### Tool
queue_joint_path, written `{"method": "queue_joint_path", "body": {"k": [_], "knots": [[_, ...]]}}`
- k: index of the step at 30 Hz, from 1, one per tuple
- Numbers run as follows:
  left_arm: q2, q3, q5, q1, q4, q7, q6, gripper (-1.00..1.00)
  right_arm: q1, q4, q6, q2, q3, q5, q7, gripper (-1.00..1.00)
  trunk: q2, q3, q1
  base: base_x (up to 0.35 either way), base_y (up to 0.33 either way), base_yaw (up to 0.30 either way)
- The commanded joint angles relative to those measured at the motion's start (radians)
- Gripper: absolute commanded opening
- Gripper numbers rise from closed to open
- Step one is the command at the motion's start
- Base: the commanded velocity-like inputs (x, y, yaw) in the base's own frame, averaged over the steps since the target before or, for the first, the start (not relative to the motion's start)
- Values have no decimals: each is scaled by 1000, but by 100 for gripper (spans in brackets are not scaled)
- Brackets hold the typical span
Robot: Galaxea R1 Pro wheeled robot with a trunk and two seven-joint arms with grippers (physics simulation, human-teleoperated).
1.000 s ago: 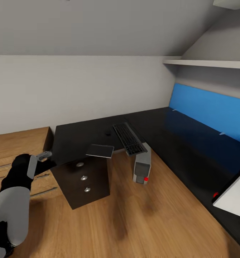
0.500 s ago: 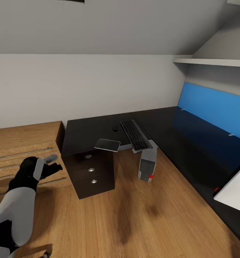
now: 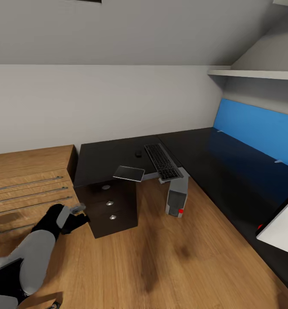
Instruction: In the bedroom, organize the workspace by keeping the computer under the desk, ensuring the monitor is on the desk, placing the keyboard on the desk next to the monitor, placing the mouse on the desk next to the keyboard, moving the folder from the swivel chair onto the desk next to the mouse, stacking the notebook on top of the folder with the pen on top of the notebook, and positioning the swivel chair next to the desk.
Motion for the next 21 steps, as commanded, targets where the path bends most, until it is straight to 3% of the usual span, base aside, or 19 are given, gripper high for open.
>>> {"method": "queue_joint_path", "body": {"k": [1, 3, 7, 12, 16, 21], "knots": [[-4, 3, 7, -1, 53, 7, -45, 100, -1, 2, -3, 0, 7, -3, -5, 100, -1, -1, 0, 0, 0, 0], [-7, 3, 7, -1, 106, 7, -100, 100, -1, 2, -2, 0, 7, -2, -5, 100, -1, -1, 0, 0, 0, 0], [-15, 2, 2, -1, 291, 7, -287, 100, -1, 1, 14, -1, 10, -2, -6, 100, -1, -1, 0, 0, 0, 0], [-29, 2, 1, -1, 400, 7, -475, 100, -1, -5, 93, 0, 11, 0, -6, 100, -1, -1, 0, 0, 0, 0], [-38, 1, 0, 11, 425, 7, -544, 100, -1, -28, 186, 1, 12, 1, -7, 100, -1, -1, 0, 0, 0, 0], [-43, 1, 0, 75, 435, 7, -623, 100, -1, -113, 307, 2, 12, 1, -6, 100, -1, -1, 0, 0, 0, 0]]}}
